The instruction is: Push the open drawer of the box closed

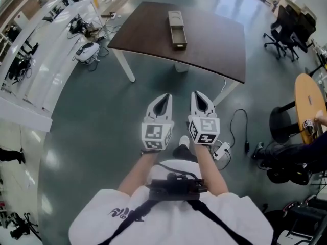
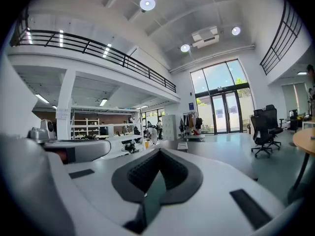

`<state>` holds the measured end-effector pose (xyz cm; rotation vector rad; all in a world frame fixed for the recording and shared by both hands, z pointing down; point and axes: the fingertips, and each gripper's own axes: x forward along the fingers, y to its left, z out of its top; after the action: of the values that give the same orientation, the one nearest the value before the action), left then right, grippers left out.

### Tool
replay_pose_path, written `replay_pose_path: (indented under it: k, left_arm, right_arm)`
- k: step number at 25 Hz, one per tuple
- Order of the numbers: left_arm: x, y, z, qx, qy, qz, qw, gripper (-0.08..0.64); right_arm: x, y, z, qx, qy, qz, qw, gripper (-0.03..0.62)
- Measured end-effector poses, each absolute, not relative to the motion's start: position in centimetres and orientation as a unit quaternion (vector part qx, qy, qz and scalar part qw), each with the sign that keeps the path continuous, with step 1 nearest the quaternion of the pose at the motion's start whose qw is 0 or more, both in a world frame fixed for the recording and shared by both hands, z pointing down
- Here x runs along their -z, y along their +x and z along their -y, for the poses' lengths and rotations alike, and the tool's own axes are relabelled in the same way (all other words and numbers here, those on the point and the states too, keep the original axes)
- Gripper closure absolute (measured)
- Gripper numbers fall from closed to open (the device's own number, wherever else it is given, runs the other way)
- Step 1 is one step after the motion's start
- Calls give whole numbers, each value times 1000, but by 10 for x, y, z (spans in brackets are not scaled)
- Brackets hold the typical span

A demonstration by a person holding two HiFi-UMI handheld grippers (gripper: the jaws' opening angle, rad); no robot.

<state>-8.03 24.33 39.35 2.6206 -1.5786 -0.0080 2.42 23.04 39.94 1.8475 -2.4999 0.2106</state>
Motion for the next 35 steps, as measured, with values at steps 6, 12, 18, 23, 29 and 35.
replay_pose_path:
  k: [6, 12, 18, 23, 29, 35]
  left_arm:
    - [-361, -20, -159, 21, 852, 523, 24, 551]
    - [-360, 8, -118, 12, 842, 539, 19, 551]
    - [-389, 10, -87, -17, 835, 549, 40, 551]
    - [-399, 3, -48, -16, 835, 548, 57, 551]
    - [-402, 4, 38, -8, 849, 525, 56, 551]
    - [-378, -16, 141, 19, 858, 512, 41, 551]
  right_arm:
    - [-365, 87, -140, -43, 590, 807, -4, 597]
    - [-371, 107, -93, -56, 564, 824, -2, 597]
    - [-400, 94, -64, -80, 526, 847, 6, 597]
    - [-401, 84, -30, -61, 516, 854, 14, 597]
    - [-403, 85, 50, -32, 529, 846, 48, 597]
    - [-385, 60, 144, 2, 536, 841, 74, 597]
